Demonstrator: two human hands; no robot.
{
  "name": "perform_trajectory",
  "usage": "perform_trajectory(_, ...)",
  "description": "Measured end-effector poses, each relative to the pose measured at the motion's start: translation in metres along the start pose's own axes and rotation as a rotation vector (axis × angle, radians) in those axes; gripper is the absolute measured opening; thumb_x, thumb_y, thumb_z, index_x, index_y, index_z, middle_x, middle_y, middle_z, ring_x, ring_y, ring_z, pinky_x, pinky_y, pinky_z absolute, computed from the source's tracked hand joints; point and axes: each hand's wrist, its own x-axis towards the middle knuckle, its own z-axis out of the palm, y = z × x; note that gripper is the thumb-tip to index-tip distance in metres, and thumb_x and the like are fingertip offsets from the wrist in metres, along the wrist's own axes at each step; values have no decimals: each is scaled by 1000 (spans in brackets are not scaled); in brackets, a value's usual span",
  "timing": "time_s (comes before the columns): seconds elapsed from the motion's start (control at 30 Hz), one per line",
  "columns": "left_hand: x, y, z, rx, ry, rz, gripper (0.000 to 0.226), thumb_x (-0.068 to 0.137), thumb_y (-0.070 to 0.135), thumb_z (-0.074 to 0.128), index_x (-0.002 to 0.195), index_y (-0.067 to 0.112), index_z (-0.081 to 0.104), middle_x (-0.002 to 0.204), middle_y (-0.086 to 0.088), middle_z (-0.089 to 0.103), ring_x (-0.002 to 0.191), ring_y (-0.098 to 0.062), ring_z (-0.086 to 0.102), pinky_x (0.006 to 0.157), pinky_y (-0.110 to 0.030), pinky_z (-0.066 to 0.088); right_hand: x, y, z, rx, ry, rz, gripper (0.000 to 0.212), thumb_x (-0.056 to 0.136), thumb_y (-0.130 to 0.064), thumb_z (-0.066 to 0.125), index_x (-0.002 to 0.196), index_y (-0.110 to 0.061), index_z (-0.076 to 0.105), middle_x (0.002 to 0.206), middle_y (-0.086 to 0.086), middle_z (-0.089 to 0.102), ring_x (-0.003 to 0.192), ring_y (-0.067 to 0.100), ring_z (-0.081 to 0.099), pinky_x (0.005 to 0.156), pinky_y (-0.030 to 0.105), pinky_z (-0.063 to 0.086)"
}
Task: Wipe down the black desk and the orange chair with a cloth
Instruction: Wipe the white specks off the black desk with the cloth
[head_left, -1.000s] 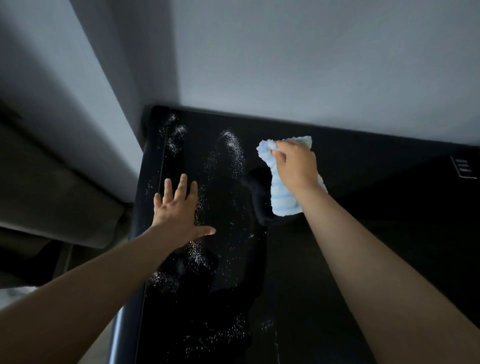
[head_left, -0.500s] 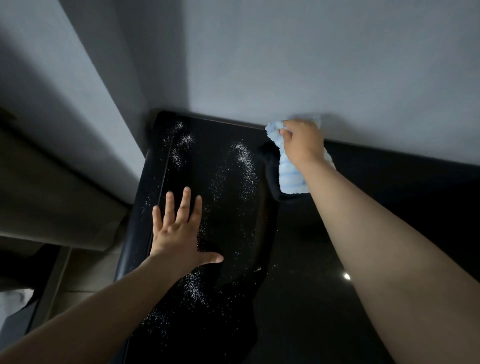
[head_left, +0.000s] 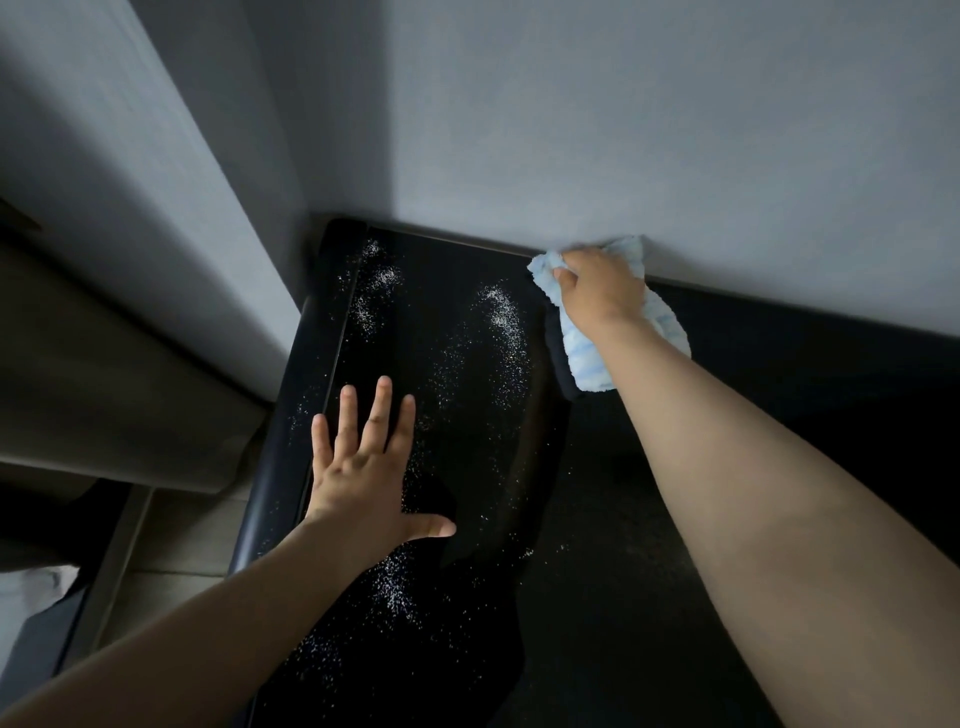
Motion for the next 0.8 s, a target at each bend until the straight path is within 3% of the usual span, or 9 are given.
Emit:
perform_trajectory(0.33, 0, 1, -1, 1, -11, -4, 140, 54, 91, 50, 145, 24, -31, 147, -2, -47, 137, -32, -38, 113, -55, -15, -49, 3, 5, -30, 30, -64, 28, 96, -24, 42, 113, -14, 62, 119, 3, 61, 113, 26, 51, 81, 39, 46)
perform_trajectory(0.8, 2, -1, 1, 18, -8, 13, 140, 52, 93, 48, 146, 22, -29, 149, -4, -44, 138, -35, -36, 111, -56, -17, -118, 0, 13, -63, -8, -31, 34, 100, -28, 37, 128, -22, 55, 134, -3, 53, 125, 22, 43, 92, 41, 43)
